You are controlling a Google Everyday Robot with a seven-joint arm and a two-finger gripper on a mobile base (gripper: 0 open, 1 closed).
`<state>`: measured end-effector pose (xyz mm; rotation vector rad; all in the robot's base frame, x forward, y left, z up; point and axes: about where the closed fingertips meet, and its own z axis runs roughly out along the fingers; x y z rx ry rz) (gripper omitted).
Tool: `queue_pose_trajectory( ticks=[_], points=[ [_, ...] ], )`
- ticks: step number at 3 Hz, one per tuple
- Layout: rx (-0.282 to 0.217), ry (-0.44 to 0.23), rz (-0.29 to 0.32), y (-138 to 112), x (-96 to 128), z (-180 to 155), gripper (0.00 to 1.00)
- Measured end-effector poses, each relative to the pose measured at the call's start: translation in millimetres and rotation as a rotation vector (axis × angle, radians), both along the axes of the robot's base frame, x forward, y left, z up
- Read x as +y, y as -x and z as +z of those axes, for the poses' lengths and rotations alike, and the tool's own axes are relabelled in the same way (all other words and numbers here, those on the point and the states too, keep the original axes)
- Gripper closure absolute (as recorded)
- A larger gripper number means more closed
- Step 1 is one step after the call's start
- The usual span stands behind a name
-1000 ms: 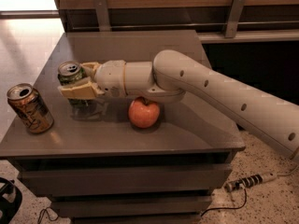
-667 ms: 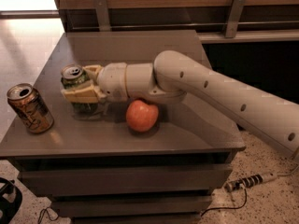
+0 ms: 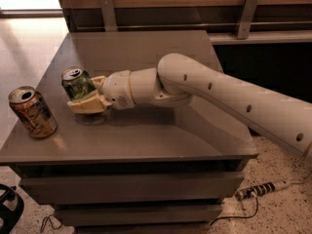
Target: Move green can near orange can
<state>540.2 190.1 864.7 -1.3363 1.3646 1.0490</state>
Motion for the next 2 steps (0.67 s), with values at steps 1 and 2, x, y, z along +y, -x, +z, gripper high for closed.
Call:
queue_pose_trajectory(
  ticks=[1,2],
  points=[
    [0.006,0.002,-0.002,-0.2,0.2,-1.0,0.83],
    [0.006,0.003,0.003,1.1,2.2,-0.7,0.59]
  ],
)
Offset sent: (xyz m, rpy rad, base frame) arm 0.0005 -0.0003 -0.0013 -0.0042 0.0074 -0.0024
